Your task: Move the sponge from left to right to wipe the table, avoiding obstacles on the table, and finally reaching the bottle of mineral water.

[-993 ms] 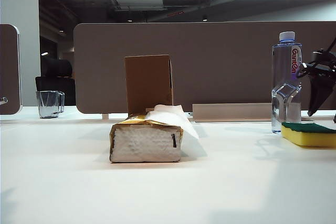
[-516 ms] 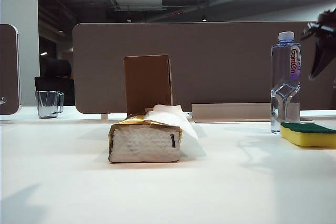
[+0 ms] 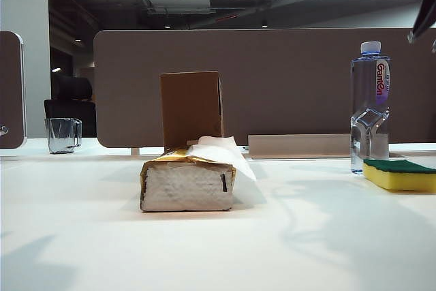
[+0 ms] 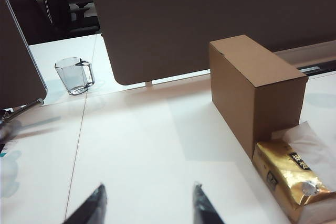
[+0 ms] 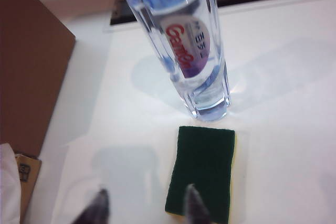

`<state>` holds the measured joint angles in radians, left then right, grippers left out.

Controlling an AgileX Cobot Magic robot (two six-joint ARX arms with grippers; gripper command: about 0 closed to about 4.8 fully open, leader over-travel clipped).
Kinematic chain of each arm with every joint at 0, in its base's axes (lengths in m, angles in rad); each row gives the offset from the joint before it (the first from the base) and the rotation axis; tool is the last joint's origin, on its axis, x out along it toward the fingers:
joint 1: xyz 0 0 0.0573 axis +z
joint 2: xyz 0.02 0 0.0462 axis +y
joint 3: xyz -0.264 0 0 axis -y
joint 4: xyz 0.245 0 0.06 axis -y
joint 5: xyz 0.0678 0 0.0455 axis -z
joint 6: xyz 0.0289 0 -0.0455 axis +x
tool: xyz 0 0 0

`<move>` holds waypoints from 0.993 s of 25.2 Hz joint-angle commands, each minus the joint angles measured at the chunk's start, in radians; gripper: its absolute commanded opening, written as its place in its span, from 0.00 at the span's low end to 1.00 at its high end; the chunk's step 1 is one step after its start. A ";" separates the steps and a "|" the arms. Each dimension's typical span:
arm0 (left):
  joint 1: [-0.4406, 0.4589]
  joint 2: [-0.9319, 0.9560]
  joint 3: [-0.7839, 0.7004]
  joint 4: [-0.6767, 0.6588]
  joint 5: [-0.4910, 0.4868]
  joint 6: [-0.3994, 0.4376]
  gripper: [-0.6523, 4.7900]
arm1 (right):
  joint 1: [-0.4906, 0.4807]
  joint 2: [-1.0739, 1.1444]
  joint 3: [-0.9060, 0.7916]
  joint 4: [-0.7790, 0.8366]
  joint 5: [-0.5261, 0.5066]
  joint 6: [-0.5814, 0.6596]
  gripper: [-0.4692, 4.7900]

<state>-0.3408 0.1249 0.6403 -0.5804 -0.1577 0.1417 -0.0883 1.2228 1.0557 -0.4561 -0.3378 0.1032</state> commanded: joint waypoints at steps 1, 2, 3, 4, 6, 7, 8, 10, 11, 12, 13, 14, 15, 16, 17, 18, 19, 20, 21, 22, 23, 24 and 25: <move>0.000 0.007 -0.034 0.054 0.006 0.008 0.44 | 0.002 -0.091 -0.039 -0.013 -0.006 -0.026 0.21; 0.000 0.008 -0.046 0.070 0.007 0.007 0.44 | 0.002 -0.140 -0.076 -0.010 -0.005 -0.029 0.12; 0.000 0.008 -0.050 0.074 0.007 0.007 0.43 | 0.002 -0.158 -0.090 -0.009 -0.005 -0.030 0.09; 0.000 0.008 -0.053 0.075 0.005 0.007 0.39 | 0.002 -0.189 -0.116 -0.004 -0.003 -0.030 0.07; 0.000 0.008 -0.058 0.080 0.005 0.007 0.37 | 0.002 -0.243 -0.167 0.010 0.004 -0.031 0.07; 0.000 0.008 -0.061 0.081 0.005 0.007 0.34 | 0.002 -0.268 -0.191 0.018 0.006 -0.031 0.07; 0.000 0.008 -0.064 0.080 0.005 0.007 0.32 | 0.002 -0.298 -0.220 0.025 0.006 -0.030 0.07; 0.000 0.008 -0.075 0.081 0.003 -0.004 0.28 | 0.002 -0.349 -0.271 0.036 0.007 -0.030 0.07; 0.000 0.008 -0.079 0.081 0.000 -0.005 0.26 | 0.002 -0.372 -0.292 0.042 0.011 -0.030 0.07; 0.000 0.008 -0.082 0.081 -0.003 -0.014 0.25 | 0.002 -0.391 -0.312 0.047 0.024 -0.030 0.07; 0.000 0.008 -0.087 0.081 -0.003 -0.029 0.23 | 0.002 -0.416 -0.334 0.050 0.039 -0.030 0.07; 0.000 0.008 -0.090 0.081 -0.004 -0.038 0.20 | 0.002 -0.435 -0.349 0.050 0.055 -0.030 0.07; 0.000 0.008 -0.093 0.084 -0.012 -0.044 0.20 | 0.002 -0.452 -0.362 0.050 0.068 -0.030 0.07; 0.000 0.008 -0.097 0.086 -0.026 -0.046 0.17 | 0.002 -0.474 -0.376 0.049 0.076 -0.030 0.07; 0.000 0.008 -0.100 0.089 -0.033 -0.046 0.16 | 0.002 -0.489 -0.386 0.051 0.077 -0.030 0.07; 0.000 0.008 -0.101 0.089 -0.039 -0.048 0.15 | 0.002 -0.502 -0.394 0.055 0.077 -0.030 0.07; 0.000 0.008 -0.101 0.089 -0.047 -0.050 0.13 | 0.002 -0.517 -0.404 0.059 0.077 -0.030 0.07; 0.000 0.008 -0.101 0.089 -0.053 -0.053 0.11 | 0.002 -0.527 -0.411 0.062 0.077 -0.030 0.07; 0.000 0.008 -0.101 0.088 -0.064 -0.066 0.11 | 0.002 -0.537 -0.417 0.064 0.077 -0.030 0.07; 0.000 0.008 -0.101 0.086 -0.096 -0.101 0.11 | 0.002 -0.554 -0.425 0.064 0.077 -0.030 0.07; 0.000 0.008 -0.102 0.085 -0.116 -0.114 0.11 | 0.002 -0.567 -0.430 0.063 0.077 -0.030 0.07; 0.000 0.008 -0.108 0.089 -0.135 -0.126 0.11 | 0.002 -0.578 -0.434 0.063 0.078 -0.031 0.07; 0.000 0.008 -0.114 0.090 -0.136 -0.136 0.11 | 0.002 -0.583 -0.435 0.060 0.082 -0.035 0.07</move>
<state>-0.3408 0.1314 0.5350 -0.5045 -0.2813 0.0284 -0.0875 0.6453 0.6201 -0.4091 -0.2619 0.0765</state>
